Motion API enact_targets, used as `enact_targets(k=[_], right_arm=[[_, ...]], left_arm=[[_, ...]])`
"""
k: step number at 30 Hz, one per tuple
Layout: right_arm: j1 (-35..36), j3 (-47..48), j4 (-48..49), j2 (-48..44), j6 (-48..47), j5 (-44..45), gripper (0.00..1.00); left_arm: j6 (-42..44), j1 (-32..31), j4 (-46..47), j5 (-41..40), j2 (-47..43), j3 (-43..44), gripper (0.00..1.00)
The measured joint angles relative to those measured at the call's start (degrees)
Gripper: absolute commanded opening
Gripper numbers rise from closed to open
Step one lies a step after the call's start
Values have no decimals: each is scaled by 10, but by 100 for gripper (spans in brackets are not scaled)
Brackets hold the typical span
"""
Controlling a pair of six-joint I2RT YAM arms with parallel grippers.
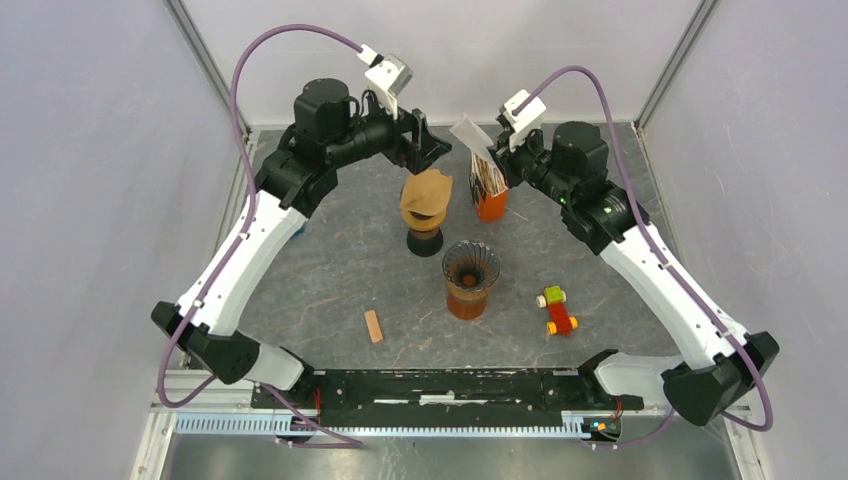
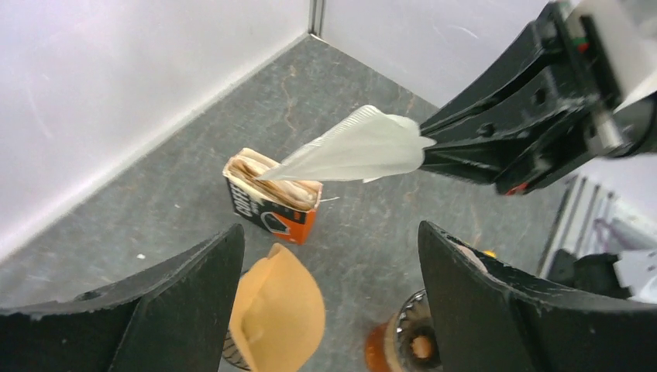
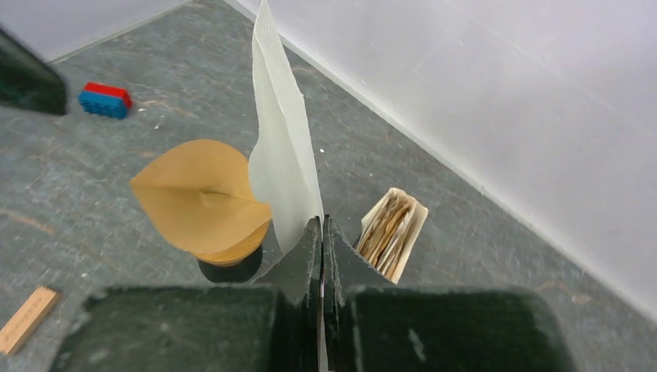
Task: Place the coffee filter in the dripper
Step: Pick up the coffee filter from the coffee filter holder.
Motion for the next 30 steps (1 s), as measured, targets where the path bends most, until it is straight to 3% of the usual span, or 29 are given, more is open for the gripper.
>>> enact_targets(k=[4, 12, 19, 30], right_arm=[[3, 0, 9, 25, 37, 52, 0], [16, 0, 20, 44, 81, 132, 0], [18, 0, 27, 44, 103, 167, 0], [18, 0, 28, 44, 113, 182, 0]], left_arm=[[-106, -2, 15, -9, 34, 17, 94], [-240, -35, 2, -46, 123, 104, 85], [-256, -72, -28, -123, 165, 178, 84], [-256, -82, -42, -173, 182, 184, 78]])
